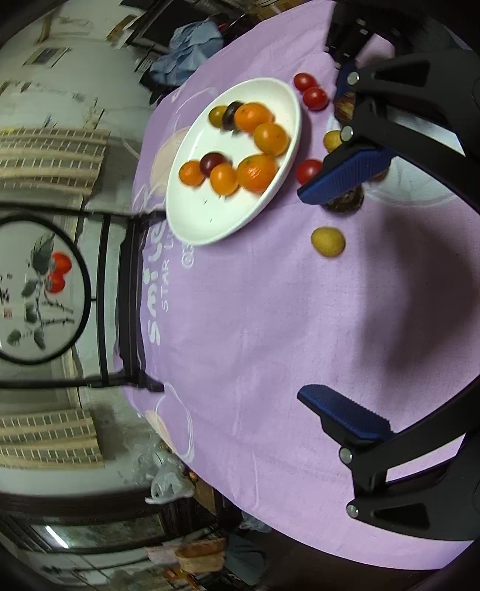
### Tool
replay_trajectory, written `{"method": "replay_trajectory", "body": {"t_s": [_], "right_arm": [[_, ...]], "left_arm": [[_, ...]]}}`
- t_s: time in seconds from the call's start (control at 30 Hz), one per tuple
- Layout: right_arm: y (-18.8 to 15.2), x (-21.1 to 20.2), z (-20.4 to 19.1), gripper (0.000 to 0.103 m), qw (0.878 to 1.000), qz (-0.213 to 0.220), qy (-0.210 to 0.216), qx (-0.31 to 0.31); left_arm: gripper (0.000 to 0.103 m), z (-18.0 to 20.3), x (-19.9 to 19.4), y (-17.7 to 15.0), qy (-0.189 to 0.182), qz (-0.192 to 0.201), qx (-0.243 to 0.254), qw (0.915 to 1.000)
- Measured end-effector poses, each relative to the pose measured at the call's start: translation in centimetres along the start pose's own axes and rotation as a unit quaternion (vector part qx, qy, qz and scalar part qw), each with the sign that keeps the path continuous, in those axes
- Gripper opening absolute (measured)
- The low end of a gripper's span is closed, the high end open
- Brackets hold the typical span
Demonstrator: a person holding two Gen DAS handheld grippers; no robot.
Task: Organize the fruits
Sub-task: 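Grasp another dark purple fruit with the right gripper while the left gripper grasps an orange tomato, then carry both fruits onto the white plate and open both grippers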
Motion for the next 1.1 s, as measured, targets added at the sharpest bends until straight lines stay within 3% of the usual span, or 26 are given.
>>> {"method": "replay_trajectory", "body": {"t_s": [0.1, 0.17, 0.2, 0.27, 0.4, 0.57, 0.77, 0.83, 1.1], "right_arm": [[1.4, -2.5, 1.3, 0.042, 0.997, 0.031, 0.04, 0.06], [1.9, -3.6, 2.3, 0.042, 0.994, 0.049, 0.037, 0.086], [2.1, -3.9, 2.7, 0.042, 0.994, 0.054, 0.034, 0.094], [2.2, -4.2, 3.6, 0.042, 0.992, 0.058, 0.029, 0.113], [2.0, -4.0, 4.3, 0.042, 0.989, 0.051, 0.03, 0.133], [1.6, -3.8, 4.1, 0.042, 0.991, 0.042, 0.028, 0.126], [1.6, -3.8, 3.8, 0.042, 0.991, 0.04, 0.03, 0.12], [1.6, -3.8, 3.9, 0.042, 0.991, 0.04, 0.031, 0.123], [1.7, -4.6, 4.0, 0.042, 0.99, 0.048, 0.035, 0.126]], "left_arm": [[0.093, 2.2, -0.3, -0.4, -0.048, 0.001, 0.041, 0.998], [0.076, 4.7, -0.6, -0.9, -0.086, 0.002, 0.085, 0.9927], [0.073, 6.5, -0.8, -1.4, -0.106, 0.004, 0.119, 0.9872], [0.06, 8.8, -1.1, -2.3, -0.122, 0.007, 0.165, 0.9787], [0.052, 11.3, -1.1, -3.6, -0.134, 0.005, 0.218, 0.9666], [0.039, 11.6, 0.1, -4.1, -0.133, -0.008, 0.222, 0.9659], [0.04, 12.2, 0.8, -4.2, -0.148, -0.009, 0.231, 0.9615], [0.043, 12.6, 1.2, -4.4, -0.134, -0.008, 0.245, 0.9601], [0.04, 12.4, 2.4, -4.4, -0.125, -0.025, 0.233, 0.9642]]}}
Point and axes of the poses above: each gripper's, at about its wrist camera, not at the fingertips, and x roughly the way its jaws point, z to its right, y to its top, the point moved 6 cm from there along x, roughly the way its jaws point, and after that the axes turned 8 degrees about x, right-handed, at the moved point
